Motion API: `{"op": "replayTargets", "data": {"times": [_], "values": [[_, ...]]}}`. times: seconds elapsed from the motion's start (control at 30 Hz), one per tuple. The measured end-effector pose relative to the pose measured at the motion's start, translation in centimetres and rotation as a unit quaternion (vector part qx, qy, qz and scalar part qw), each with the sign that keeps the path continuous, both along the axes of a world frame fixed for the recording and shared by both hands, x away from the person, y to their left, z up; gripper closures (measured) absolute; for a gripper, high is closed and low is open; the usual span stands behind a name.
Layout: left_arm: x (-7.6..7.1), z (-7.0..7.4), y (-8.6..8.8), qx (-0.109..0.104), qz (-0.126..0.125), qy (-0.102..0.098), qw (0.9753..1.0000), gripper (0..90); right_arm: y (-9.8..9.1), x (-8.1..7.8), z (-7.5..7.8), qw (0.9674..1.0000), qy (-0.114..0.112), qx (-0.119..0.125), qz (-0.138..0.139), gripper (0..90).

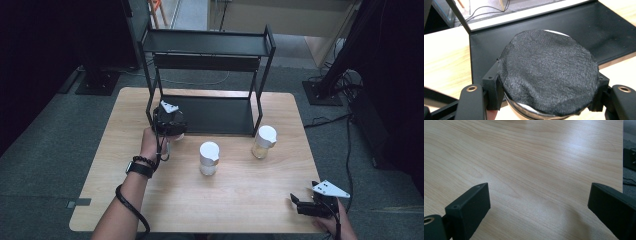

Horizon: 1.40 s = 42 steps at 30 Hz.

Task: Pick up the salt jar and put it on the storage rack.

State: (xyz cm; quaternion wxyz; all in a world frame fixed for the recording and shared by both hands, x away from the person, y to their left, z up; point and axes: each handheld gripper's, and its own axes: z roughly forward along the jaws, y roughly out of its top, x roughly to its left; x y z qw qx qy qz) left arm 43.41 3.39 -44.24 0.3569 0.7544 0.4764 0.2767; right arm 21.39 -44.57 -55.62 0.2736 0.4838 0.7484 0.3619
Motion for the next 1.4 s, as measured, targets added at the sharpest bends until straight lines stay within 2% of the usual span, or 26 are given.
{"op": "replayTargets", "data": {"times": [0.13,0.57,0.67,0.8,1.17,1.3,1.4], "values": [[0.7,-0.1,0.0,-0.005,0.004,-0.001,1.0,32.6,0.0,0.0,0.0,1.0,0.0,0.0,0.0,3.8],[2.9,-0.4,-0.3,0.003,0.018,-0.005,0.9998,32.6,0.0,0.0,0.0,1.0,0.0,-0.001,-0.002,3.8],[3.4,-0.5,-0.3,0.011,0.024,-0.005,0.9996,32.6,0.0,0.0,0.0,1.0,0.0,-0.001,-0.003,3.8],[4.1,-0.6,-0.2,0.003,0.031,-0.005,0.9995,32.6,0.0,0.0,0.0,1.0,0.0,-0.001,-0.003,3.8],[5.8,-1.6,-0.5,0.015,0.04,-0.001,0.9991,32.6,0.0,0.1,0.0,1.0,0.001,0.0,-0.006,3.8],[6.0,-2.0,-0.5,0.012,0.044,0.004,0.999,32.6,0.0,0.1,0.0,1.0,0.001,0.0,-0.006,3.8],[6.1,-2.1,-0.3,0.0,0.048,0.006,0.9989,32.5,0.0,0.1,0.0,1.0,0.001,0.0,-0.005,3.9]]}}
